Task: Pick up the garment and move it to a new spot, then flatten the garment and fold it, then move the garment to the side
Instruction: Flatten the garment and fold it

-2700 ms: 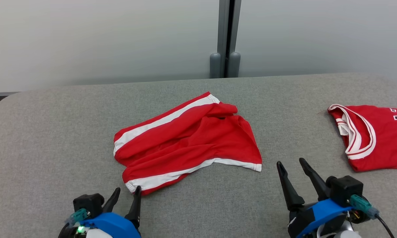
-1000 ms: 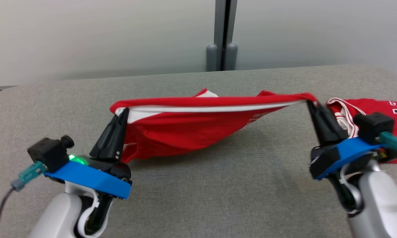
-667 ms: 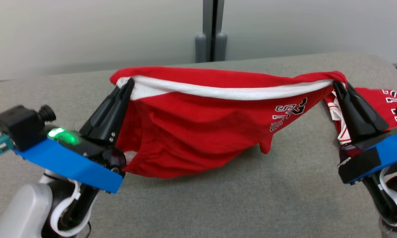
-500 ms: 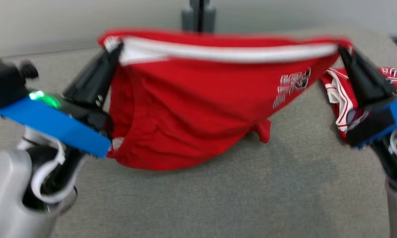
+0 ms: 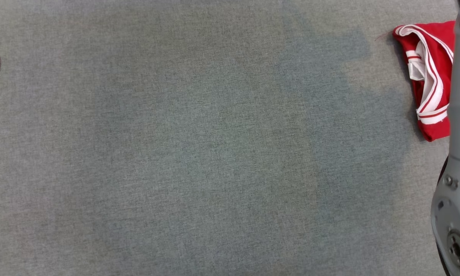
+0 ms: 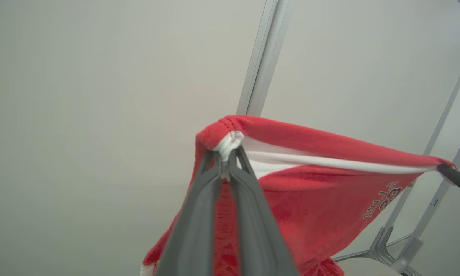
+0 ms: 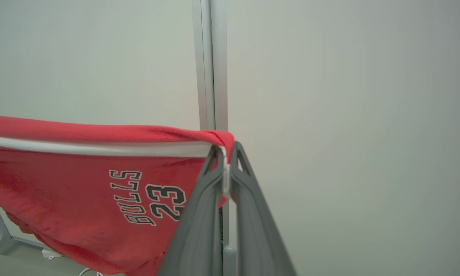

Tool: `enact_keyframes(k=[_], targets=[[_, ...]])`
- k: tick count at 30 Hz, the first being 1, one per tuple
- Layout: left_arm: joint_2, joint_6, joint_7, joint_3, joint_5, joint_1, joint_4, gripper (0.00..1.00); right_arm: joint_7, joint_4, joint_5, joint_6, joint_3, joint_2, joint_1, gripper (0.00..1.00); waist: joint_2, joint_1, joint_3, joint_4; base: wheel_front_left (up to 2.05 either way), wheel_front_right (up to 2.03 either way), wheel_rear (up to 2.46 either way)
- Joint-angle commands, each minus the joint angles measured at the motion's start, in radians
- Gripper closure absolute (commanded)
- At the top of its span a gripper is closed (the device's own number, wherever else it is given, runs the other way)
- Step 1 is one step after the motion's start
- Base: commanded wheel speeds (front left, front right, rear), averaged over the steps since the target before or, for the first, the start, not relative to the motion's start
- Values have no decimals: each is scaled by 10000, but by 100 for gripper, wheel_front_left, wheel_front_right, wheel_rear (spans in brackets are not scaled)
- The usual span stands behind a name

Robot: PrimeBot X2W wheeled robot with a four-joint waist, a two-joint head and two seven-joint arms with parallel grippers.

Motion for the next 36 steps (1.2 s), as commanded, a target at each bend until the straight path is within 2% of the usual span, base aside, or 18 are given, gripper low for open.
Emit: enact_keyframes(k=[1,5,10,17,22,25,29,33,36], targets=[[4,-56,-656,326,126,-444,433,100,-659,582,-111,-69,-415,-137,-442,100,0,-4,-18,23,0,0,0],[-29,-513,-1458,268,160,-90,1116,100,-994,1669,28,-88,-361,-12,-66,100,0,-4,-126,-76,0,0,0],[-129,-924,-2145,-252,58,1365,1819,100,-912,2582,674,-79,578,120,1393,100,0,-4,-200,-242,0,0,0],[-505,-1052,-3063,-970,-140,4141,3289,100,-458,3675,1579,-74,1542,-228,4051,100,0,-4,-833,-220,0,0,0],[-457,-1129,-2811,-1983,10,6057,3763,100,558,3619,2233,-74,2308,-730,5869,100,0,-4,-1908,-16,0,0,0],[-153,-1116,-2301,-2561,-1,7123,3435,100,1432,2974,2567,-67,2559,-1322,7023,100,0,-4,-2622,167,0,0,0],[583,-1088,-1295,-3134,-186,8681,2178,100,2820,1097,3004,-82,2369,-2203,8995,100,0,-4,-3392,416,0,0,0],[1457,-622,-59,-3350,-601,10188,-118,100,4620,-1970,3300,-81,1495,-2716,11419,100,0,-4,-3711,602,0,0,0],[1984,-159,772,-3323,-1180,11234,-2242,100,6002,-4529,3119,-47,373,-2603,13148,100,0,-4,-3685,726,0,0,0]])
